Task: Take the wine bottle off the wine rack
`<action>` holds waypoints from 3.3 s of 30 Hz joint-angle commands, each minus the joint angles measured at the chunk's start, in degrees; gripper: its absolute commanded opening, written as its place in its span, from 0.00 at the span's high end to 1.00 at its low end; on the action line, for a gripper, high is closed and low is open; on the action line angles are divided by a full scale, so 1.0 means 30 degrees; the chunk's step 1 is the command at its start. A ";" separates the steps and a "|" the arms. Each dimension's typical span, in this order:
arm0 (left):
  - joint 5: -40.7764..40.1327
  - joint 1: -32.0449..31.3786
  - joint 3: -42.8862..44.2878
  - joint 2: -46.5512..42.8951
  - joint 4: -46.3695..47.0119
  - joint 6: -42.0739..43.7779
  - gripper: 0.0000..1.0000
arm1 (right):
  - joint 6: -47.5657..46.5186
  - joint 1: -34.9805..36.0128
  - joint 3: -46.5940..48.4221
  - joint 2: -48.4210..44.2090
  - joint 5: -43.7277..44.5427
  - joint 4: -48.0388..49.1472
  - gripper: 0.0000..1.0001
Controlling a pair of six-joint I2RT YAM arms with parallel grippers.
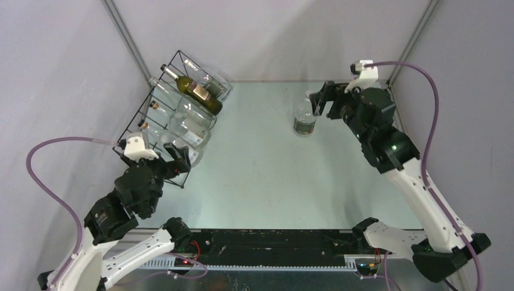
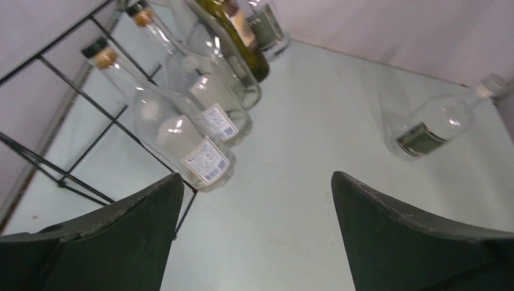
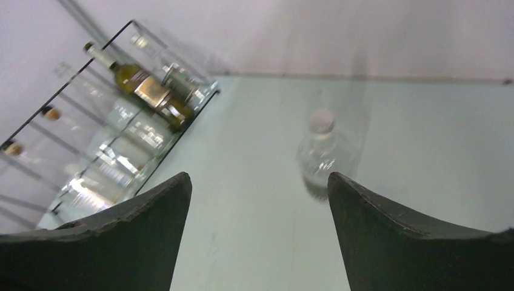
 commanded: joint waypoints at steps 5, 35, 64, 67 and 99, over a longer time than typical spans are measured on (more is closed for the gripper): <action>0.6737 0.8956 0.1318 0.2567 0.1552 0.2299 0.00 | 0.2484 0.4013 -0.2182 -0.2114 0.2076 -0.4786 0.15; 1.6827 2.3338 -0.1507 0.9304 1.1024 -0.1137 0.11 | 0.6829 0.5611 -0.7982 -0.7147 0.2285 -0.8881 0.16; 1.8164 2.3366 -0.1529 1.3890 1.3891 -0.0933 0.14 | 0.6305 0.5657 -1.0347 -0.8393 0.3637 -0.7562 0.16; 1.7892 2.3366 -0.1515 1.4066 1.3765 -0.0948 0.13 | 0.6208 0.5668 -1.0385 -0.8312 0.3639 -0.7478 0.16; 1.5386 2.3366 -0.1894 1.1040 0.9929 -0.1722 0.07 | 0.6310 0.5547 -1.0647 -0.9187 0.3869 -0.8064 0.15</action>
